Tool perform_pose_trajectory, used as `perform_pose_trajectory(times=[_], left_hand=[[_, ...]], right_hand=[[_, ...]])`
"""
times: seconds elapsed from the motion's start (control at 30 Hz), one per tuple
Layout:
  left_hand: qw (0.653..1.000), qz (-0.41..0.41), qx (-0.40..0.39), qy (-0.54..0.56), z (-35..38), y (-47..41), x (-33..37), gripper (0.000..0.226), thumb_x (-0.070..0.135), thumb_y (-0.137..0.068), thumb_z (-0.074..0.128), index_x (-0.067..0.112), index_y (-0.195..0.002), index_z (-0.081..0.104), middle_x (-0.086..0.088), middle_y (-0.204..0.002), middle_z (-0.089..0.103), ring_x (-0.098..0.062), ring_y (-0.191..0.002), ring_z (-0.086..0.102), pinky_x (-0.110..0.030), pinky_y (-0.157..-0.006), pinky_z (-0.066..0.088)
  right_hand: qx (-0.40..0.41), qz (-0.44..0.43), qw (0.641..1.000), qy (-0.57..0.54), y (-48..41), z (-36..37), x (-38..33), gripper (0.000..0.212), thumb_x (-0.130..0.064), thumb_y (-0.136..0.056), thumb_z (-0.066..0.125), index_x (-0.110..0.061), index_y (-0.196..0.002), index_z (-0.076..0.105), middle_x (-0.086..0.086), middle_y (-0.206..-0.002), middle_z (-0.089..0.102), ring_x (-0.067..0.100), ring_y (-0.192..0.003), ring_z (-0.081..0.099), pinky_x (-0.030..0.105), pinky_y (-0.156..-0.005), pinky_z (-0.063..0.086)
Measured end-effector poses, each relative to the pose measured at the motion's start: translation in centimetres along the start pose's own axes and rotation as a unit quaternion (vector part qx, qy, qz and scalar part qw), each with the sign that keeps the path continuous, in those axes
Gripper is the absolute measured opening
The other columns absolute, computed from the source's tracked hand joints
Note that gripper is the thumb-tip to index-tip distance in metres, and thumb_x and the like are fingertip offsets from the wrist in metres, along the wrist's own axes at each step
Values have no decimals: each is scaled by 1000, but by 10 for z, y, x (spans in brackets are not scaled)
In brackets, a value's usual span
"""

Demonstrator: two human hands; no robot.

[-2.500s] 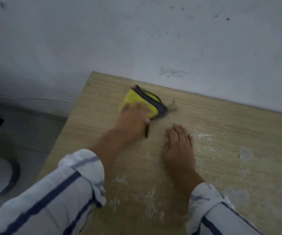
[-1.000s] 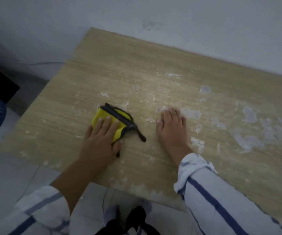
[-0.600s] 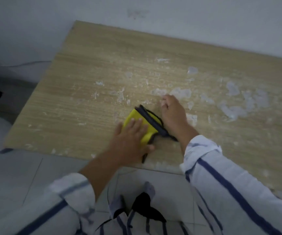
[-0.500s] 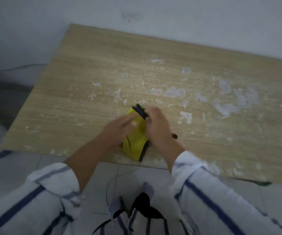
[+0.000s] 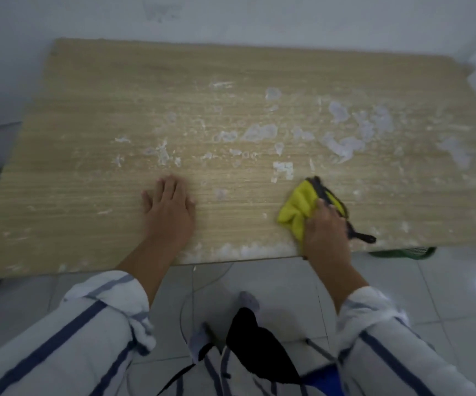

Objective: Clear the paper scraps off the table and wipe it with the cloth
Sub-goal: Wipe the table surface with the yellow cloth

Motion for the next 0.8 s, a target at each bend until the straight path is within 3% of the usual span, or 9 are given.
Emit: perform_pose_trajectory(times=[0.1, 0.2, 0.23, 0.3, 0.37, 0.5, 0.63, 0.7, 0.8], left_hand=[[1000, 7, 7, 10, 1, 2, 6, 51, 30, -98, 30, 14, -146, 25, -7, -157, 17, -29, -145, 8, -50, -117, 5], [1000, 4, 9, 13, 1, 2, 7, 50, 30, -98, 30, 17, -146, 26, -6, -156, 19, -28, -145, 10, -49, -117, 6], [1000, 2, 8, 14, 2, 1, 6, 50, 31, -99, 29, 18, -146, 25, -5, -157, 18, -27, -145, 9, -48, -117, 6], [1000, 4, 6, 14, 3, 0, 4, 50, 32, -99, 26, 18, -147, 24, -4, -157, 16, -26, -145, 8, -47, -117, 6], [1000, 9, 4, 10, 4, 0, 4, 52, 33, -98, 28, 17, -147, 23, -5, -157, 15, -26, -145, 7, -47, -117, 6], [1000, 9, -11, -9, 7, 0, 13, 54, 33, -98, 26, 14, -148, 17, -8, -158, 11, -28, -145, 3, -49, -117, 2], [999, 44, -29, -5, 14, 1, 48, 56, 33, -99, 25, 11, -149, 14, -9, -158, 10, -28, -145, 3, -48, -117, 2], [997, 63, -37, -2, 20, -1, 67, 56, 33, -99, 26, 12, -149, 15, -8, -158, 10, -27, -145, 3, -48, -117, 2], [997, 71, -37, -3, 25, -4, 82, 55, 34, -99, 27, 13, -149, 15, -6, -158, 10, -26, -146, 3, -48, -117, 2]], right_hand=[[30, 84, 996, -29, -15, -16, 13, 30, -14, -91, 42, 2, -116, 51, 25, -122, 54, 39, -120, 44, 46, -102, 32], [-4, -27, 995, -92, -13, 7, -91, 23, -12, -87, 47, -5, -108, 54, 18, -113, 55, 37, -107, 53, 42, -86, 42], [-46, -95, 990, -95, 0, 30, -128, 29, -15, -89, 45, -8, -117, 50, 17, -123, 52, 37, -117, 48, 44, -94, 39], [-97, -194, 974, -72, 28, 60, -164, 43, -22, -96, 37, -12, -138, 36, 11, -149, 33, 30, -141, 23, 45, -114, 15], [-75, -196, 976, -58, 21, 55, -139, 47, -24, -99, 31, -11, -143, 27, 7, -154, 24, 25, -144, 14, 42, -116, 8], [82, -43, 996, 1, 3, 0, -15, 41, -9, -91, 33, 7, -128, 43, 28, -129, 51, 42, -119, 50, 50, -97, 42], [27, 182, 981, -60, -13, -15, 74, 34, -13, -95, 32, 0, -125, 42, 23, -132, 47, 37, -125, 42, 45, -101, 34], [-4, 141, 990, -23, -30, -6, 23, 37, -15, -95, 27, 1, -126, 40, 21, -133, 45, 34, -122, 44, 41, -98, 38], [-50, -63, 996, -48, -18, 38, -84, 56, -21, -90, 14, 4, -139, 27, 24, -148, 29, 39, -135, 29, 48, -110, 24]])
Point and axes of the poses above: each hand's wrist, its own y-axis away from the middle knuckle, its own z-axis out of the palm, x = y × z, the point moved 10 cm from there along -y, towards the middle knuckle
